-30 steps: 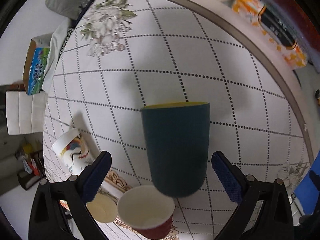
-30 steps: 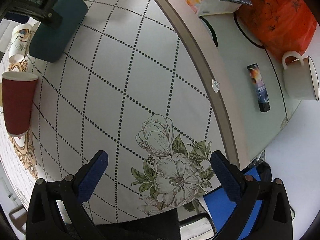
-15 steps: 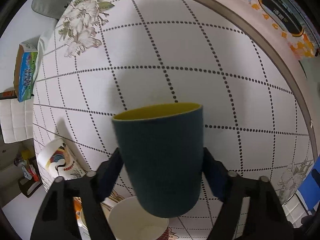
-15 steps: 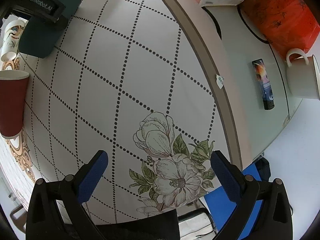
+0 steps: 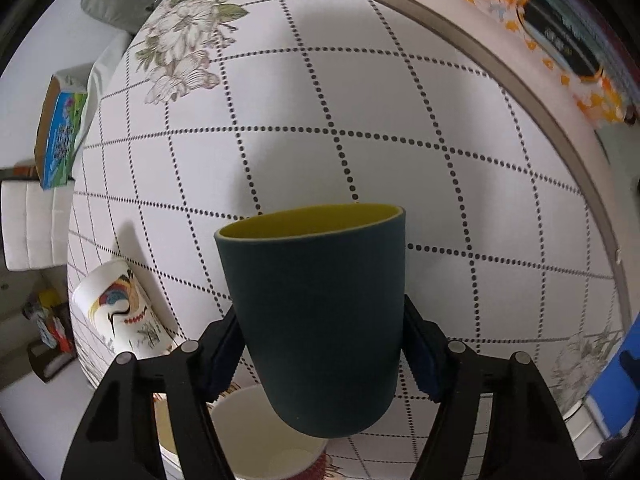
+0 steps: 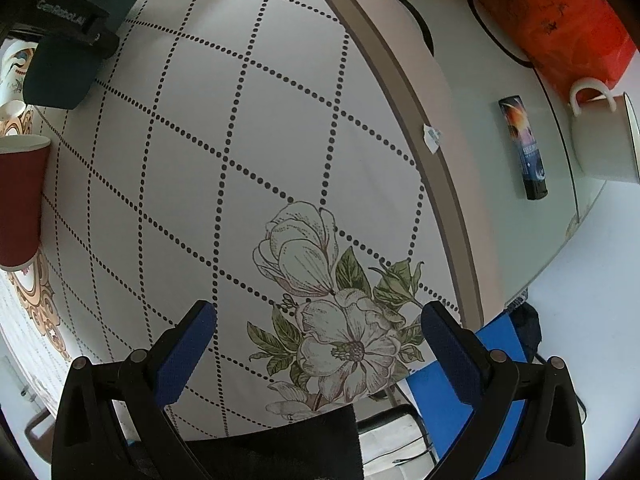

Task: Flip cup upside down
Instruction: 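Lift the teal cup upright with the left gripper toward the right gripper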

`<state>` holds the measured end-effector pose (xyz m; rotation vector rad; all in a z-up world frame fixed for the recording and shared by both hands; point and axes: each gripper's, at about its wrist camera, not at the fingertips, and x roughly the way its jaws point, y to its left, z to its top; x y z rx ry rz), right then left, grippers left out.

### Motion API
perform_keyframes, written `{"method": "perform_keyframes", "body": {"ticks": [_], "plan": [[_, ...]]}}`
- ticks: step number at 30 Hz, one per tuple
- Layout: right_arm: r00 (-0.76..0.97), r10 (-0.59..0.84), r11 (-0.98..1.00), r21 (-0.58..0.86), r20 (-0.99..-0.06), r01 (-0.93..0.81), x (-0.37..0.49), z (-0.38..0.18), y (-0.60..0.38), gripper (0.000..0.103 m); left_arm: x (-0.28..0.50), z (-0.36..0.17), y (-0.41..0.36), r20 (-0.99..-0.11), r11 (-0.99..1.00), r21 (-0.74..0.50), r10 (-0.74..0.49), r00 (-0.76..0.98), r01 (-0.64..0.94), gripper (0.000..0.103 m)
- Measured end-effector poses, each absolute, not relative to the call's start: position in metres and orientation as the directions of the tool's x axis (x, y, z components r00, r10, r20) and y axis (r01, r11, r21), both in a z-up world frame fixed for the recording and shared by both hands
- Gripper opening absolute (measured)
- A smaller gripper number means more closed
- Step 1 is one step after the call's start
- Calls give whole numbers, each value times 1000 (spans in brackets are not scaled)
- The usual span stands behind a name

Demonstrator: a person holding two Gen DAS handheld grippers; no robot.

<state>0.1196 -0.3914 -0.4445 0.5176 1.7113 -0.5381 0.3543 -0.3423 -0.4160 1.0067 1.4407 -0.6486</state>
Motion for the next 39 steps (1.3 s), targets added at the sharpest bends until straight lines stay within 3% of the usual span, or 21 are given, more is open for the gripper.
{"method": "perform_keyframes", "body": {"ticks": [14, 21, 28, 39], "plan": [[-134, 61, 787, -35, -989, 616, 79, -410, -405, 103, 362, -338, -317, -998, 624, 18, 57, -22, 781, 68], [-102, 65, 819, -6, -993, 574, 58, -391, -403, 103, 299, -294, -287, -999, 728, -43, -8, -53, 684, 68], [-76, 68, 890, 26, -995, 455, 41, -382, -375, 103, 253, -304, -210, -996, 857, -61, -15, -93, 512, 68], [-96, 110, 974, 88, -989, 207, 28, -392, -306, 103, 198, -364, -106, -983, 967, -37, 9, -182, 251, 68]]}}
